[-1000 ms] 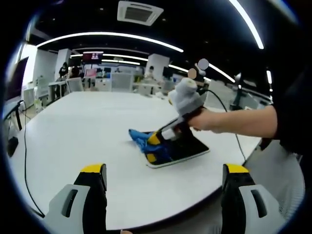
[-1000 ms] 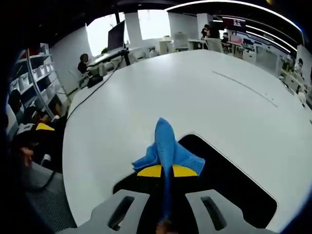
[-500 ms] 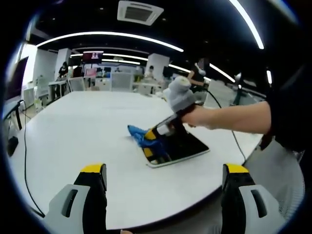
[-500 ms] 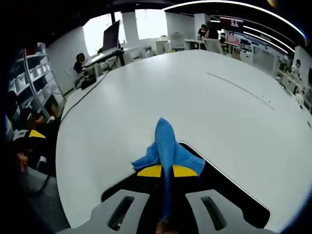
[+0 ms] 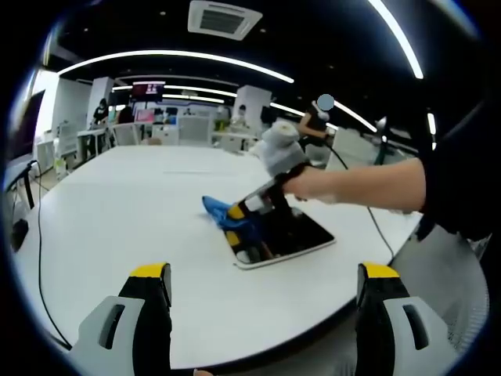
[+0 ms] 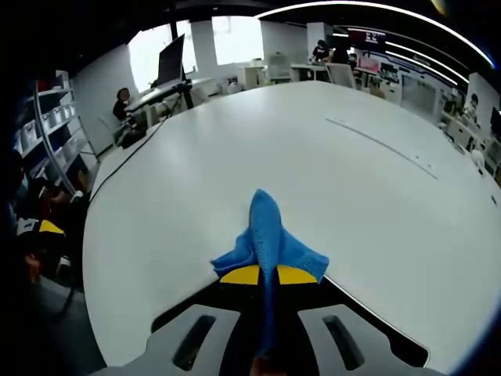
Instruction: Wipe the mirror surface with the cleaning cloth until all visible marks leave the cleaned area.
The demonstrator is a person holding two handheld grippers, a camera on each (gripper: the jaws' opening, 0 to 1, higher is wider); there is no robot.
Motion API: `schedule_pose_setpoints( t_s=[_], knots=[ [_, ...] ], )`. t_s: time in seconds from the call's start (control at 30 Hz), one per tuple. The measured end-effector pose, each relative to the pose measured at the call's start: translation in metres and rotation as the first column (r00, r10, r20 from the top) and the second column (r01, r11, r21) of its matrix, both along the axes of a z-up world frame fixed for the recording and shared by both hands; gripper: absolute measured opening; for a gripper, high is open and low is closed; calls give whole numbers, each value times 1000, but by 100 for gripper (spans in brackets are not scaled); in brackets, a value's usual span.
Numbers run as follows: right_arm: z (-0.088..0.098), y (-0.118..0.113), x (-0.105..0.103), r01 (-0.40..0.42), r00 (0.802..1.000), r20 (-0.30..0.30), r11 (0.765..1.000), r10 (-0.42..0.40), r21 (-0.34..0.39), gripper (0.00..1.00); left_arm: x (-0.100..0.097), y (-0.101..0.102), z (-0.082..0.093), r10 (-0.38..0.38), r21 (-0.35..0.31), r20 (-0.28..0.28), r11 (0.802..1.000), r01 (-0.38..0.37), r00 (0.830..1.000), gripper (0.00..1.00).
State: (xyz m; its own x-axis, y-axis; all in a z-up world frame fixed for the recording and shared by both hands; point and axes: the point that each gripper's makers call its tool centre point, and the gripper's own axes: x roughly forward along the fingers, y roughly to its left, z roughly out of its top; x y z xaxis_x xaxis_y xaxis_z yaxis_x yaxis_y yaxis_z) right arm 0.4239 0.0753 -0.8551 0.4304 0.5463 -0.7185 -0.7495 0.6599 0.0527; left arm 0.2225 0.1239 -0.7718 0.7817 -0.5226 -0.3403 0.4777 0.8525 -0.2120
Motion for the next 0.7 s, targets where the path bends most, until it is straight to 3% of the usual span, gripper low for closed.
schedule_pose_setpoints(
  t_s=[0.7],
  knots=[
    [1,-1,1,6,1000,4,1000,-6,8,0,-1,0,0,-3,3,-2,1000,3,1000,99]
  ],
)
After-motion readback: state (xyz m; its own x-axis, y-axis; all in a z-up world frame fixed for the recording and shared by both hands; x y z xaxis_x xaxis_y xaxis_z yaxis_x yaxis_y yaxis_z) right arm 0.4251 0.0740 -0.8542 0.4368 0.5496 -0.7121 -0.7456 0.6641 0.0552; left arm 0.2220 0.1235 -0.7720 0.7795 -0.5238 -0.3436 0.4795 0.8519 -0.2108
